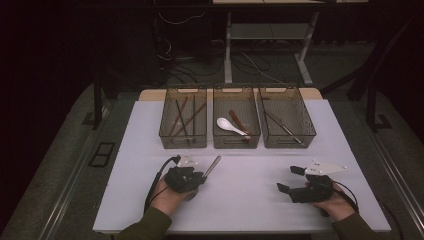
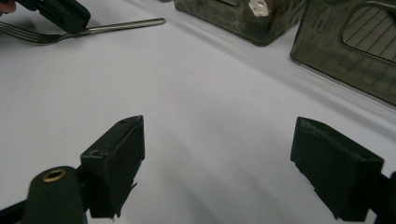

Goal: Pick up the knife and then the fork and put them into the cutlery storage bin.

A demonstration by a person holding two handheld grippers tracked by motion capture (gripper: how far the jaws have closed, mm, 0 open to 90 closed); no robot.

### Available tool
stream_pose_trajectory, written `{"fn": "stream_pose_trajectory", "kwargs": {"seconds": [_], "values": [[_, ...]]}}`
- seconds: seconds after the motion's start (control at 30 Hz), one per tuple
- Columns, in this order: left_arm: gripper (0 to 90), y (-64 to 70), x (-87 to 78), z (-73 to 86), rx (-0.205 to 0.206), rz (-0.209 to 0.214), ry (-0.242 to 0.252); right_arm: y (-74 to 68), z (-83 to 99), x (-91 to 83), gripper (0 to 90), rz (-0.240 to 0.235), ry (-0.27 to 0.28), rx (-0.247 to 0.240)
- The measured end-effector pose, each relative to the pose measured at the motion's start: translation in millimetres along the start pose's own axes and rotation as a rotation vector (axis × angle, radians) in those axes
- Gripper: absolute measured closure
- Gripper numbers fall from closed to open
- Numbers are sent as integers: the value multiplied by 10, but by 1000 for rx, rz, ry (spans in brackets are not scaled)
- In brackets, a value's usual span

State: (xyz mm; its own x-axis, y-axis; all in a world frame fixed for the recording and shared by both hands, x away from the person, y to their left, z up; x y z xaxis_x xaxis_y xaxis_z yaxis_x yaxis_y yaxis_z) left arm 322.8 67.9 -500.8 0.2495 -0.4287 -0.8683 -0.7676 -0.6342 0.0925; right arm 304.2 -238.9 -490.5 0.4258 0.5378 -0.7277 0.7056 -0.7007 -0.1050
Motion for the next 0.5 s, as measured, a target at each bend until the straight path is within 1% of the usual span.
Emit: {"fn": "stream_pose_trajectory", "kwargs": {"seconds": [0.07, 0.13, 0.23, 0.4, 0.47, 0.5], "values": [[772, 6, 19, 5, 10, -6, -6, 0, 4, 5, 173, 0, -3, -5], [782, 20, 22, 7, 11, -18, -4, -1, 5, 7, 173, 2, -4, -5], [798, 24, 26, 3, 29, -34, -2, -4, 4, 8, 173, 0, -2, -2], [820, 12, 17, 2, 31, -11, -18, -11, 9, 4, 173, -5, -6, -6], [845, 26, 20, -2, 42, 3, -17, -7, 9, 3, 173, -6, -9, -6], [845, 37, 21, -3, 34, 4, -15, -6, 12, 5, 173, -6, -14, -4]]}}
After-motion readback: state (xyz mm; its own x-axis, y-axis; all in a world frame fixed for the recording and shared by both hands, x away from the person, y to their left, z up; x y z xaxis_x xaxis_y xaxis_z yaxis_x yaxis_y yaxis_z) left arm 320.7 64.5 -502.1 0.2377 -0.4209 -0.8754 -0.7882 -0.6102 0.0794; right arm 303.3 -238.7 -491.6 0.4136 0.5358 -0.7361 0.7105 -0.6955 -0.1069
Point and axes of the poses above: each handheld gripper's, and its own axes: x roughly forward along the jaws, z roughly out of its underside, y roughly to its right, the point moved 8 cm from there along x, roughly forward along the jaws, and after that the axes turned 13 degrees about -y, right-handed, at the moved point
